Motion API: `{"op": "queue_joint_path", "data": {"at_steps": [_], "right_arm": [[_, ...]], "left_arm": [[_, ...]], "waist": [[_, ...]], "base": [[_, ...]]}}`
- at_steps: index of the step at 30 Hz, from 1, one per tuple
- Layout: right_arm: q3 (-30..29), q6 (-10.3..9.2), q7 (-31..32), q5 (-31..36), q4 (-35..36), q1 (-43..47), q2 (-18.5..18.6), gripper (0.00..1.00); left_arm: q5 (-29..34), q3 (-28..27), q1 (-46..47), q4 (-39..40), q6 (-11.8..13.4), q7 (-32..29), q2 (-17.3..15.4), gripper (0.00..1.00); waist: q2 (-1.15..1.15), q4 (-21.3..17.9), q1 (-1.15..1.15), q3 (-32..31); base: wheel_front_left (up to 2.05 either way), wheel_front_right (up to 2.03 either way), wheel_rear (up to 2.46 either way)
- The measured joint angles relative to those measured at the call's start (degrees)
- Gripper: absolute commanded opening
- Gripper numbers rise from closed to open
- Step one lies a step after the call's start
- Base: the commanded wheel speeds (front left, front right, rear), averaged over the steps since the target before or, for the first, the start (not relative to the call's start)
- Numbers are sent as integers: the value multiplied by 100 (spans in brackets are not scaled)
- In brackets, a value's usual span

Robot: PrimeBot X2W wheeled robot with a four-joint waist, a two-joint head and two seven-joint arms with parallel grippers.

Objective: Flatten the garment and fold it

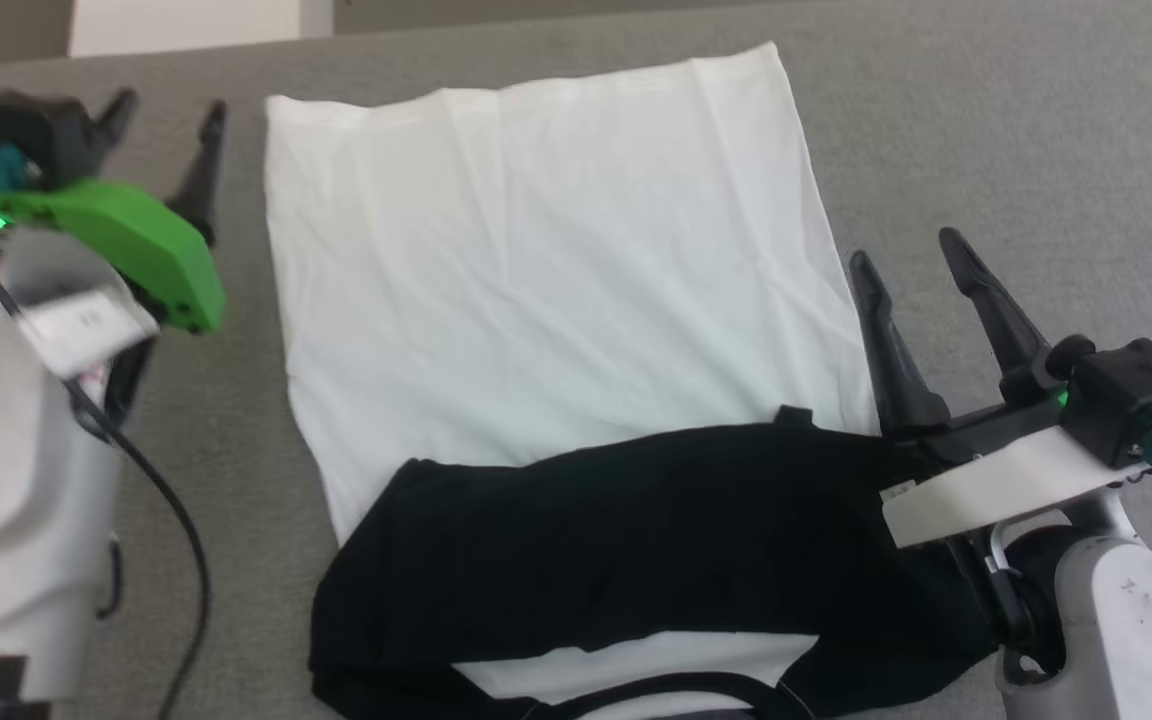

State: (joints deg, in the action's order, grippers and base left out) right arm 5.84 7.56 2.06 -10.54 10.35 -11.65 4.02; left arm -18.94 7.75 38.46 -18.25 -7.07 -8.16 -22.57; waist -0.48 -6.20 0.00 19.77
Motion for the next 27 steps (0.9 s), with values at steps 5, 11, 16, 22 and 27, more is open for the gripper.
{"op": "queue_joint_path", "data": {"at_steps": [5, 11, 16, 22, 27], "right_arm": [[-29, 1, -146, -19, -98, -127, -58, 100], [-57, 1, -331, -70, -223, -257, -89, 100], [-13, 0, -437, -118, -328, -369, -92, 100], [32, 1, -517, -222, -387, -491, -93, 100], [97, 0, -441, -138, -390, -708, -88, 100]], "left_arm": [[-360, 121, 650, -215, -1, -939, -488, 100], [-684, -15, 1398, -378, 143, -2299, -826, 100], [-846, -93, 1483, -388, 396, -3005, -857, 100], [-879, -108, 1534, -101, 820, -3907, -1020, 100], [-870, -13, 1524, 218, 933, -4332, -1148, 0]], "waist": [[0, -260, 0, 383], [0, -628, 0, 1045], [0, -810, 1, 1369], [0, -996, 1, 1629], [0, -1016, 1, 1678]], "base": [[0, 0, 0], [0, 0, 0], [0, 0, 0], [0, 0, 0], [0, 0, 0]]}}
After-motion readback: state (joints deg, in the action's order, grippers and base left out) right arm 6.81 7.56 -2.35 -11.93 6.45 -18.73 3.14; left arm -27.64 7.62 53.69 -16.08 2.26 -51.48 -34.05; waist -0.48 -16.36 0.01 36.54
